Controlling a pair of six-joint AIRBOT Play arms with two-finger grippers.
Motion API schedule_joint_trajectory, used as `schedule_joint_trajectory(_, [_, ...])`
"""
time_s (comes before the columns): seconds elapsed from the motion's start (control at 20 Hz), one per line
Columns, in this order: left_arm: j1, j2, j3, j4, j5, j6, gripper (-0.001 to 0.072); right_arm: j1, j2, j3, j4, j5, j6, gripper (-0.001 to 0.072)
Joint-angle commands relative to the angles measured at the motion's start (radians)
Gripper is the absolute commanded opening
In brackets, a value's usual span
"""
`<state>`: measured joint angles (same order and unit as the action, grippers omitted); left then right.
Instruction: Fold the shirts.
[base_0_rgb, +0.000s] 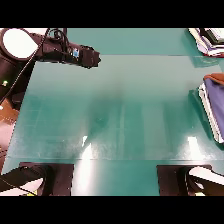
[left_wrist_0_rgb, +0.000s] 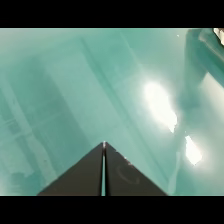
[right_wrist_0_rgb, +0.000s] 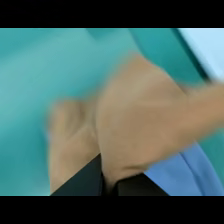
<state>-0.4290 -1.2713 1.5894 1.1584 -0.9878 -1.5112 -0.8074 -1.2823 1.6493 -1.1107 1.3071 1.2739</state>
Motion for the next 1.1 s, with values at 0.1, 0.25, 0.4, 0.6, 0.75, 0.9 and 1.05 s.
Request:
schedule_joint_trajectory(0.1, [0.000,0.000,0.001,0.001,-0.026,0.002,0.0030,-0.167,0.169,-0.339,-0.251,0.060,0.020,0.0016])
schedule_joint_trajectory(0.25, [0.000,0.000,0.001,0.001,-0.037,0.002,0.0030,-0.258,0.199,-0.453,-0.255,0.064,0.019,0.0063])
schedule_joint_trajectory(0.4, [0.000,0.000,0.001,0.001,-0.045,0.002,0.0030,-0.310,0.204,-0.500,-0.254,0.049,0.019,0.0411])
schedule_joint_trajectory(0.6, [0.000,0.000,0.001,0.002,-0.043,0.002,0.0030,-0.303,0.204,-0.414,-0.119,0.006,0.019,0.0513])
schedule_joint_trajectory(0.75, [0.000,0.000,0.001,0.001,-0.036,0.002,0.0030,-0.167,0.204,-0.317,0.130,-0.052,0.019,0.0512])
schedule_joint_trajectory(0.9, [0.000,0.000,0.001,0.002,-0.038,0.001,0.0030,0.105,0.204,-0.262,0.240,-0.051,0.019,0.0511])
schedule_joint_trajectory(1.05, [0.000,0.000,0.001,0.000,-0.037,0.000,0.0030,0.411,0.204,-0.259,0.224,-0.077,0.019,0.0510])
